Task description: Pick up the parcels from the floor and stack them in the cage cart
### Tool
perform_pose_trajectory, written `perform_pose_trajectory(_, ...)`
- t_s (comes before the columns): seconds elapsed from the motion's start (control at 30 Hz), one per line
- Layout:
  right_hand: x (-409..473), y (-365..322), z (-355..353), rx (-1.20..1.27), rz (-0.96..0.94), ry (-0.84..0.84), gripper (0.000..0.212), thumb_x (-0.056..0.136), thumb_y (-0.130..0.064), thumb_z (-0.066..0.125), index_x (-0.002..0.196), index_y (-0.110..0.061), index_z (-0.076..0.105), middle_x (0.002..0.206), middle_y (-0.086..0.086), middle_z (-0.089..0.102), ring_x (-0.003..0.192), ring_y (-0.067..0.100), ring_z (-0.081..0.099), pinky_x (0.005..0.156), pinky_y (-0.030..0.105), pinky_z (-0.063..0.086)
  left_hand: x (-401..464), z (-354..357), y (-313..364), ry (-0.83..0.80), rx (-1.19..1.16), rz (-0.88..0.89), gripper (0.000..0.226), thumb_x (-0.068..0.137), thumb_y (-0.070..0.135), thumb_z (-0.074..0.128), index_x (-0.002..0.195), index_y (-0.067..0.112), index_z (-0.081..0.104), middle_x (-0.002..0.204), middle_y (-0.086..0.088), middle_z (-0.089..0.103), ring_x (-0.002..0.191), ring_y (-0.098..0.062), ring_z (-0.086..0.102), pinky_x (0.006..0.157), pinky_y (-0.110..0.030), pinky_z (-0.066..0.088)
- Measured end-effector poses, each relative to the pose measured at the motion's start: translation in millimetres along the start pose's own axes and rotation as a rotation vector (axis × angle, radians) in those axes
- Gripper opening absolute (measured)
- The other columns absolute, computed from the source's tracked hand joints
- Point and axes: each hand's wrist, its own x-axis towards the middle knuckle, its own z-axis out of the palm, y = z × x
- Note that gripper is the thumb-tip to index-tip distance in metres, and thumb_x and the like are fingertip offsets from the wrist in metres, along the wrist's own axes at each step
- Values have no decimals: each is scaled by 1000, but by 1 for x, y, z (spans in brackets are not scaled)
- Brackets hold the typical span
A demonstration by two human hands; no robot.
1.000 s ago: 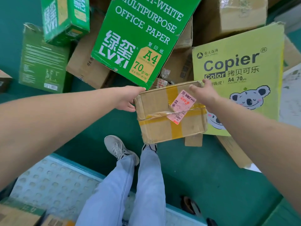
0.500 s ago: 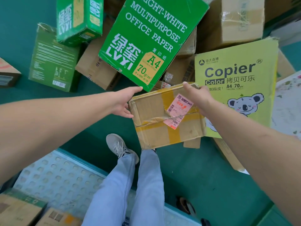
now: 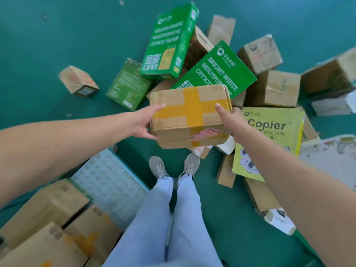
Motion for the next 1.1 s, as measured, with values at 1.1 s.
perform_pose_trajectory(1.1,-345,-152,89,-913,-817,-490,91,91,-75,53,150,-10,31,115,6,60,82,15,61,82,38,54,-349,-155,-276,418,-534,203,89,78,69,76,149,28,42,140,-11,54,122,-35,57,100,-56,53)
